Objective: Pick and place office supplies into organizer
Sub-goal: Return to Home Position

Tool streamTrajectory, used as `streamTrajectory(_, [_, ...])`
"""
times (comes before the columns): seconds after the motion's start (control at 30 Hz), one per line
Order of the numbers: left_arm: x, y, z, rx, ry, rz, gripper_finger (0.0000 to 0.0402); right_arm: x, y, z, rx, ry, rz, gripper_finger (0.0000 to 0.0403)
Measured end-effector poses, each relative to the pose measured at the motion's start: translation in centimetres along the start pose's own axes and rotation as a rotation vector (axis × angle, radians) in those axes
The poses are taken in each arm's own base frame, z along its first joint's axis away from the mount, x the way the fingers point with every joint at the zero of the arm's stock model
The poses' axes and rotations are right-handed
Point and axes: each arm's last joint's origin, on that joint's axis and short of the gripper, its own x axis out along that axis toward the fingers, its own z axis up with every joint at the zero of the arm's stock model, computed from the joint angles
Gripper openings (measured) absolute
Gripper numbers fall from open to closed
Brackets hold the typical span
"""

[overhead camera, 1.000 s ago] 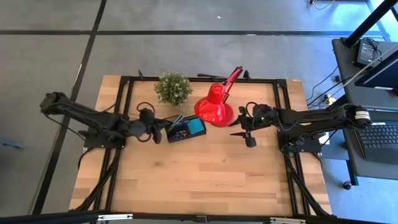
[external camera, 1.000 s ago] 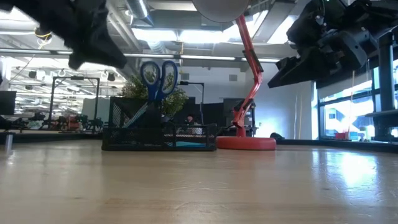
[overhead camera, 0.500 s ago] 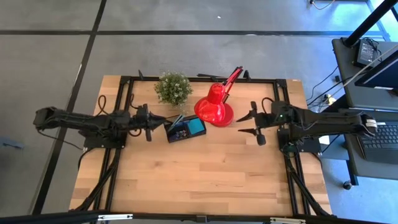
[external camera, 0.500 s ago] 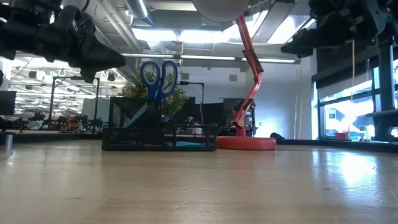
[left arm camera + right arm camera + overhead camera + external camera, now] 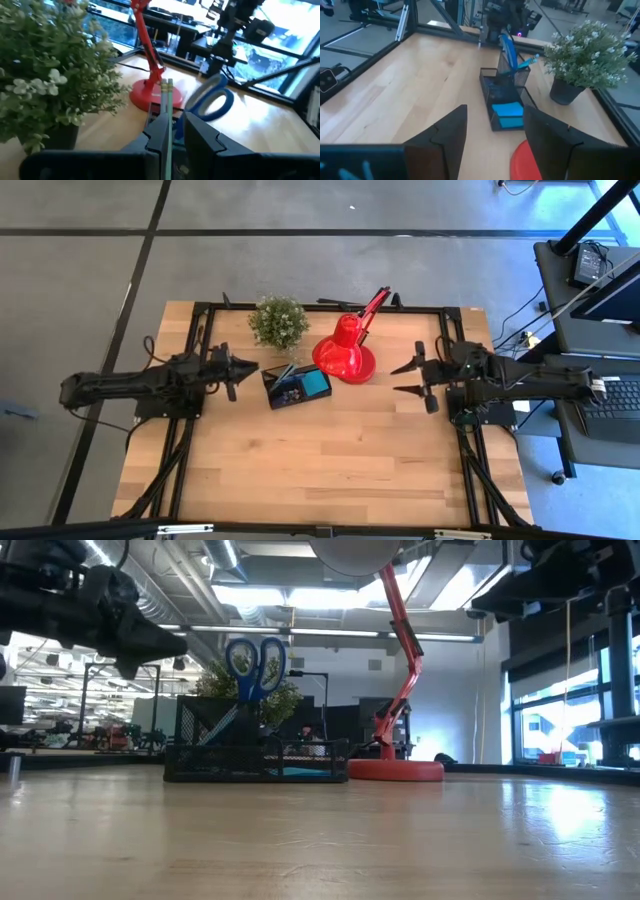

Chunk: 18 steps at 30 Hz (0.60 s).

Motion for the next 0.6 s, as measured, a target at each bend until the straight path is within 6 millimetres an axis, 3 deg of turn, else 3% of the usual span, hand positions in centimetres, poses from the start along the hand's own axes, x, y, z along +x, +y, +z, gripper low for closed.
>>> streamTrajectory(0.2, [-1.1,0.2,-0.3,0.011,0.009,-0.014,0.0051,-1.2,0.1,-0.6,-0.007,-0.050,-0.039,0.0195])
streamTrajectory(0.6, [-2.0,0.3,0.1,0.091,-0.092,-0.011,0.0051,-2.8,0.8,-3.8,0.026,-0.180,-0.103,0.0195])
